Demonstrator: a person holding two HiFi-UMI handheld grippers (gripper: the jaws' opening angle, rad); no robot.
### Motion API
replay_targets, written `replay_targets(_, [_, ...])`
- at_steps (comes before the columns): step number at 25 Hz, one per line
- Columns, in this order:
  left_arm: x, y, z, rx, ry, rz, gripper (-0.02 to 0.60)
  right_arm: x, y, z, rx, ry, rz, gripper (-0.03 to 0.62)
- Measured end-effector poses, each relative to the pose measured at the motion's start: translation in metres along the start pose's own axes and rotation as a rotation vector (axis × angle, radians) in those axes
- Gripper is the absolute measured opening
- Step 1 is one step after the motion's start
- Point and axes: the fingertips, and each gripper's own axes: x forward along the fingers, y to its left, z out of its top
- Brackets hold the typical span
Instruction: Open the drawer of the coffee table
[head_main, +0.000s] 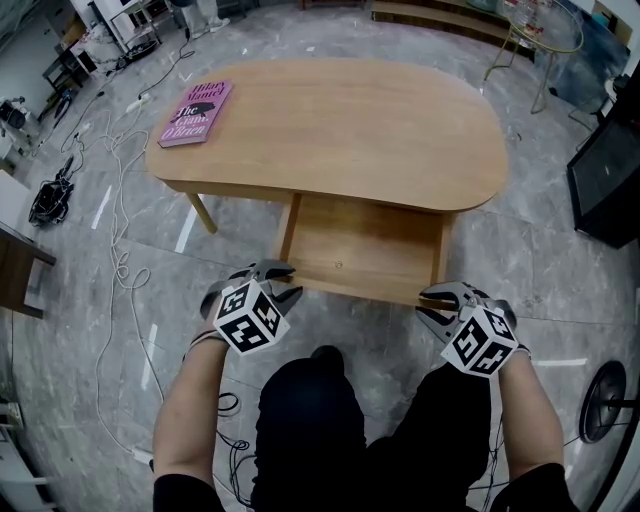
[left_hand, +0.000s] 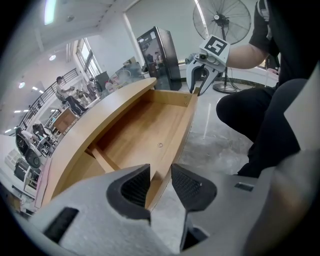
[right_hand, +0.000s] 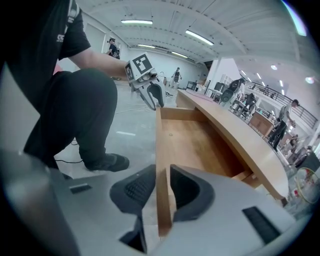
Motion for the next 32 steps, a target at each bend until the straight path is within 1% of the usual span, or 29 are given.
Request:
replay_targets(4, [-0.001, -0.002, 0.002, 0.000, -0.006, -0.003, 0.141, -0.003, -0.001, 0.000, 0.008, -0.016, 0.015, 0.103])
replay_targets(8, [-0.002, -0.004, 0.005, -0.013, -0.018, -0.018, 0.116, -0.004, -0.002, 0.002, 0.043, -0.038, 0.039, 0.098])
replay_targets(10, [-0.003, -0.003, 0.006, -0.020, -0.021, -0.023, 0.110, -0.002, -0.001, 0.001, 0.048, -0.031, 0.047, 0.094])
replay_targets(14, [-0.007, -0.004, 0.007, -0.019, -0.021, -0.026, 0.093, 0.006, 0.002, -0.002, 0.011, 0.004, 0.040, 0.080])
replay_targets(15, [-0.008, -0.007, 0.009, -0.027, -0.033, -0.037, 0.082, 0.006, 0.001, -0.002, 0.005, 0.005, 0.038, 0.077])
replay_targets(16, [-0.008, -0.010, 0.011, -0.041, -0.051, -0.049, 0.021, 0.005, 0.001, -0.002, 0.001, 0.004, 0.037, 0.075])
replay_targets(17, [-0.008, -0.012, 0.013, -0.052, -0.066, -0.048, 0.009, 0.005, 0.001, -0.002, -0.003, 0.003, 0.034, 0.074])
replay_targets(19, [-0.008, -0.009, 0.013, -0.043, -0.069, 0.005, 0.009, 0.006, 0.002, -0.002, -0.008, 0.004, 0.029, 0.074])
replay_targets(21, [-0.009, -0.002, 0.013, -0.034, -0.075, 0.054, 0.046, 0.005, 0.001, -0.002, -0.002, 0.005, 0.025, 0.074])
replay_targets(22, [-0.011, -0.001, 0.016, -0.038, -0.087, 0.061, 0.040, 0.005, 0.001, -0.003, 0.004, 0.006, 0.021, 0.075])
replay_targets(24, [-0.014, -0.002, 0.020, -0.035, -0.105, 0.050, 0.042, 0.005, 0.001, -0.003, 0.015, 0.009, 0.010, 0.081])
replay_targets(25, [-0.014, -0.004, 0.021, -0.019, -0.099, 0.037, 0.059, 0.005, 0.001, -0.004, 0.017, 0.012, 0.004, 0.084])
replay_targets(28, [-0.007, -0.013, 0.013, 0.077, -0.021, -0.004, 0.192, 0.007, 0.002, -0.005, 0.038, 0.017, 0.010, 0.095])
replay_targets(29, [-0.003, -0.015, 0.010, 0.103, 0.002, -0.012, 0.215, 0.009, 0.002, -0.005, 0.053, 0.013, 0.017, 0.100])
replay_targets(32, [0.011, -0.013, 0.004, 0.153, 0.053, -0.007, 0.218, 0.011, 0.001, -0.004, 0.076, -0.004, 0.034, 0.087])
